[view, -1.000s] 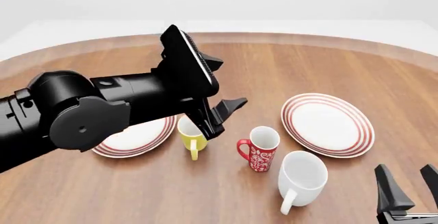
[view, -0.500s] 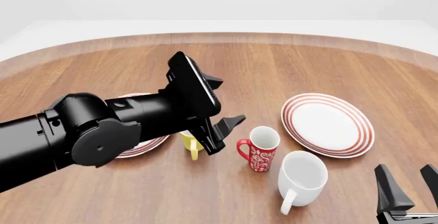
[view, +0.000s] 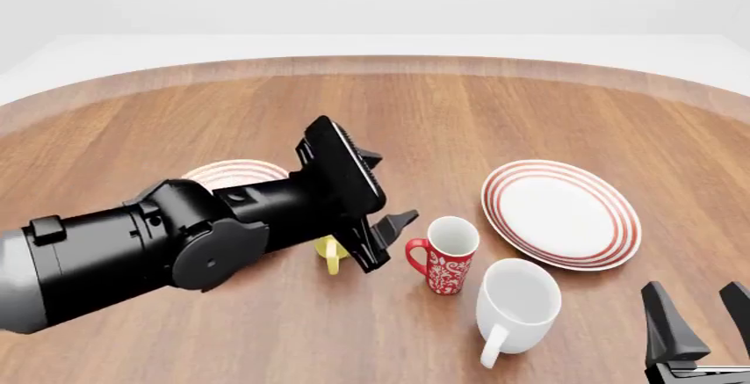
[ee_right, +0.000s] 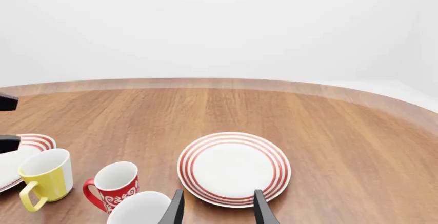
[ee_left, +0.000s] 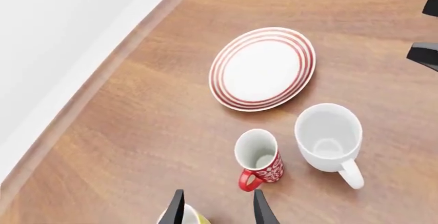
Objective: Put the red mug on the left plate.
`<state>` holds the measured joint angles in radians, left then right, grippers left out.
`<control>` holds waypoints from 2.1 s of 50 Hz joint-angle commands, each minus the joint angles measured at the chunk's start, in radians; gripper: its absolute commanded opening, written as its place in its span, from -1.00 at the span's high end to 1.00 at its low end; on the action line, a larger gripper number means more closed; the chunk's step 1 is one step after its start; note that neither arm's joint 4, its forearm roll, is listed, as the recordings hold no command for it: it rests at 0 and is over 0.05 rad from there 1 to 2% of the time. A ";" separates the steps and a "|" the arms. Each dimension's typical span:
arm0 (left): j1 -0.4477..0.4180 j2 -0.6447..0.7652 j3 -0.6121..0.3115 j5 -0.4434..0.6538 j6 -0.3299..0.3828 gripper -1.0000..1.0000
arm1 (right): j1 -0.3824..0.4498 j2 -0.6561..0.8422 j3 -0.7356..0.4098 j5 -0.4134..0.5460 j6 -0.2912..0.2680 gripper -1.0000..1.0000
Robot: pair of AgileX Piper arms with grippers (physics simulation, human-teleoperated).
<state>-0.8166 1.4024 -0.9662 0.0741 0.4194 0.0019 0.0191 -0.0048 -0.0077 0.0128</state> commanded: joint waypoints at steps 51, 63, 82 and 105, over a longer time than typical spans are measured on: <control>0.023 0.229 0.024 -0.189 -0.035 -1.00 | 0.000 0.000 0.000 0.000 0.000 -1.00; 0.013 0.271 0.016 -0.201 -0.055 -1.00 | 0.000 0.000 0.000 0.000 0.000 -1.00; 0.003 0.320 0.034 -0.256 -0.069 -1.00 | 0.000 0.000 0.000 0.000 0.000 -1.00; 0.010 0.371 0.043 -0.300 -0.079 -1.00 | 0.000 0.000 0.000 0.000 0.000 -1.00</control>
<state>-0.8110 1.7508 -0.9241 -0.2075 0.3445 0.0019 0.0191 -0.0048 -0.0077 0.0128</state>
